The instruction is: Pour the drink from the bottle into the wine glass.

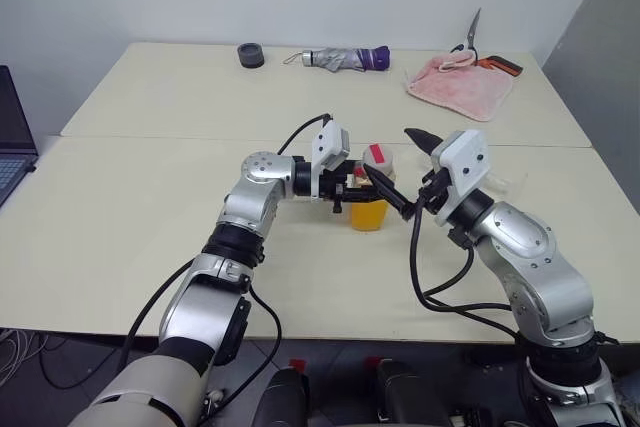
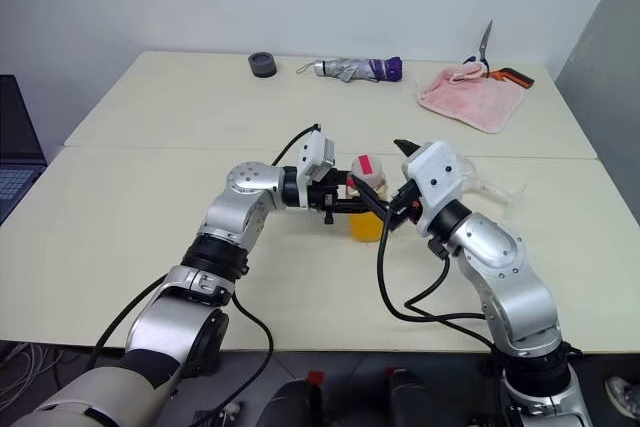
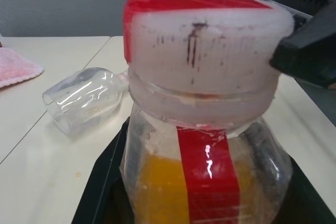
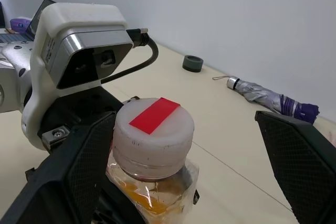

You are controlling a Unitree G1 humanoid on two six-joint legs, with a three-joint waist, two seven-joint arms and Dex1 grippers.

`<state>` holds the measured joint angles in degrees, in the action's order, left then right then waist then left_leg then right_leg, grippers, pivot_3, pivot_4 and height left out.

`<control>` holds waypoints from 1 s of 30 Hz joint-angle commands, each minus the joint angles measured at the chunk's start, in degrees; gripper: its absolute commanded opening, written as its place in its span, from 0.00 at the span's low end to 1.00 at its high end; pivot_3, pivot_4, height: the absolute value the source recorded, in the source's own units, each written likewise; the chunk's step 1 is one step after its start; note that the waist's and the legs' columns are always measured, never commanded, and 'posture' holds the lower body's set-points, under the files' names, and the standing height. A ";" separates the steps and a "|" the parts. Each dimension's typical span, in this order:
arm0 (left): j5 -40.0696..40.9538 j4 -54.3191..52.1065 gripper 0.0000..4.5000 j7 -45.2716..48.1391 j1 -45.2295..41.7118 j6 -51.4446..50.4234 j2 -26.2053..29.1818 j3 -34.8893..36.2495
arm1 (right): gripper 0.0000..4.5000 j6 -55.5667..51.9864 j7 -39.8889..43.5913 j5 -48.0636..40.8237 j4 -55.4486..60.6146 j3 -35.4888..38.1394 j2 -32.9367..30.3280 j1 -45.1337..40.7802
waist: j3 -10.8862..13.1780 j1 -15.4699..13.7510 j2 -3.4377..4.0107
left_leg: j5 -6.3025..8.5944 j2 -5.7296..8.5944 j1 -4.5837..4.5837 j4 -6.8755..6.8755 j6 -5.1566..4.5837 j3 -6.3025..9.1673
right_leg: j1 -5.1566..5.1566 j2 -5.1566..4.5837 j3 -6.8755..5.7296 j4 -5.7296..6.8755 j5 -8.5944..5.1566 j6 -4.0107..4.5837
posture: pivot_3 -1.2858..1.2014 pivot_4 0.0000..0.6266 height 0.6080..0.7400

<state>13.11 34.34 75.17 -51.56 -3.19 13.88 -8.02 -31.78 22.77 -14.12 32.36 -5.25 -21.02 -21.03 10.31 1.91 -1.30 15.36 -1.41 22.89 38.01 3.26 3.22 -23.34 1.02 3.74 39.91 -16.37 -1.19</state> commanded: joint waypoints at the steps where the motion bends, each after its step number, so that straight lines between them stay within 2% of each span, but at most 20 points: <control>1: 1.22 -2.03 0.40 0.45 -0.47 0.75 0.64 1.11 | 1.00 0.05 -0.63 -0.17 1.63 3.34 -0.99 0.15 | 0.00 0.00 0.00 | 0.00 0.00 0.00 0.00 0.00 0.00 | 0.00 0.00 0.00 0.00 0.00 0.00 | 0.52 0.24 1.00; 30: 1.19 -1.57 0.40 0.65 -0.60 0.94 1.30 1.02 | 1.00 0.04 -0.78 -1.43 2.17 3.87 -2.41 0.94 | 0.00 -0.01 0.00 | 0.00 0.00 0.00 0.00 0.00 0.00 | 0.00 0.00 0.00 0.00 0.00 0.00 | 0.52 0.24 1.00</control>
<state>13.11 34.37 75.11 -51.56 -3.21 15.10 -7.88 -32.05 23.19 -15.90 33.54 -4.19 -23.04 -19.75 10.31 1.90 -1.30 15.36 -1.41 22.89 38.01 3.26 3.22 -23.34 1.02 3.74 39.91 -16.37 -1.19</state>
